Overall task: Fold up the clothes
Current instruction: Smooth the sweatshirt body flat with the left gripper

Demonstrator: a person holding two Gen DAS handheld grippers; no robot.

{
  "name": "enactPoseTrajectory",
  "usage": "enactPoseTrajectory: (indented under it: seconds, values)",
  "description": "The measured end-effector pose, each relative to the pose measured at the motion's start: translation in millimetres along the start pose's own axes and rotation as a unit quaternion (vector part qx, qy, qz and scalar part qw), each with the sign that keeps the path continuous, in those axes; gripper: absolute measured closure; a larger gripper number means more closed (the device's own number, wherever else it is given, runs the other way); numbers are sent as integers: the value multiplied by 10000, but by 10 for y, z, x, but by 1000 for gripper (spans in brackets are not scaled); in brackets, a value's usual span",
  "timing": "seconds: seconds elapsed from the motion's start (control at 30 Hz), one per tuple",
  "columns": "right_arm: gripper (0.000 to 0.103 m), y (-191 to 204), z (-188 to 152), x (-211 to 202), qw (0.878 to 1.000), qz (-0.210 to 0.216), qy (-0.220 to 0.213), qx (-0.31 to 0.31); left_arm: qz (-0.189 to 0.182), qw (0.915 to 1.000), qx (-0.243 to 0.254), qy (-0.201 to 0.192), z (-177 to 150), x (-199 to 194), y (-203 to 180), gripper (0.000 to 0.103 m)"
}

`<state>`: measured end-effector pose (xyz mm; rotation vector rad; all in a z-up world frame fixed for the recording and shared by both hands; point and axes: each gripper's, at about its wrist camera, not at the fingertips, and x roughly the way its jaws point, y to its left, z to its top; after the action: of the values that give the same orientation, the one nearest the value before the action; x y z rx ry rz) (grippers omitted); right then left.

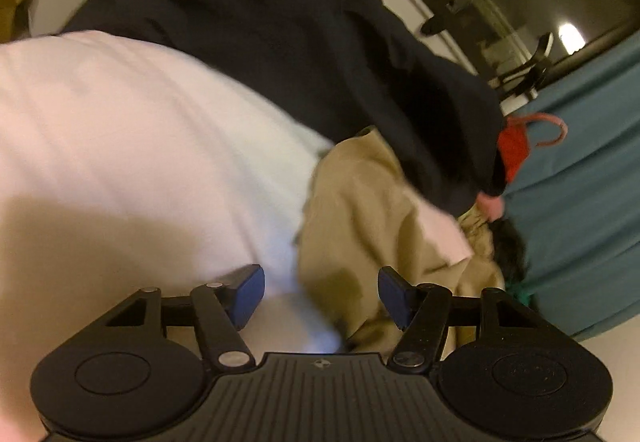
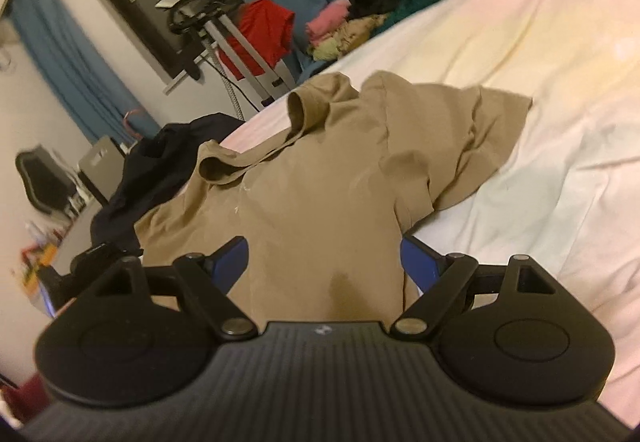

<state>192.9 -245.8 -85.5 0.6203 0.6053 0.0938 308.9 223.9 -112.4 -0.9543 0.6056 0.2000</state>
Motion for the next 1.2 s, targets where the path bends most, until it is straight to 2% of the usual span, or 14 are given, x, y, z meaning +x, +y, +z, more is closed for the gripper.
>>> enactPoseTrajectory:
  seconds: [0.13,0.23,0.3,0.33,0.43,0.5,0.53,0.6,0.7,0.8,0.87,0.97,1.07,1.2]
  values:
    - [19,-86,25,190,9997,-55,154,185,-69,9981,189,585,9,260,-109,54]
    - [19,-150,29,285,9990,-32,256,378,280,9955,487,757,-12,277,-204,63]
    - [19,-188,24,329,9985,-70,310,445,472,9951,436,752,8,267,-219,79]
    - [19,-202,19,346,9984,-110,333,444,557,9957,262,693,34,247,-197,94]
    - [19,-244,9,349,9978,-297,341,476,692,9961,65,535,115,132,-228,96]
    - [19,-272,20,312,9978,-331,278,511,786,9951,483,369,203,-15,-391,96]
    - [19,-271,30,285,9979,-370,215,495,1042,9906,861,205,236,-80,-489,97]
    - [19,-241,51,220,9980,-518,38,356,1801,9671,1784,-212,252,-164,-689,97]
    - [19,-190,50,126,9966,-807,-171,-79,2187,9454,2408,-216,167,-108,-736,97]
    - [19,-198,51,43,9958,-860,-242,-195,2256,9239,3055,-461,-69,-227,-744,87]
    - [19,-197,64,-17,9958,-833,-329,-215,2167,9179,3298,-413,-228,-369,-730,68]
    - [19,-188,114,-79,9952,-807,-460,-301,1868,9172,3513,-219,-479,-658,-704,48]
    - [21,-222,221,-127,9951,-755,-570,-298,1600,9155,3691,-13,-731,-1011,-599,43]
    - [30,-456,568,-148,9966,-509,-632,133,1099,9302,3503,49,-1078,-1629,-584,25]
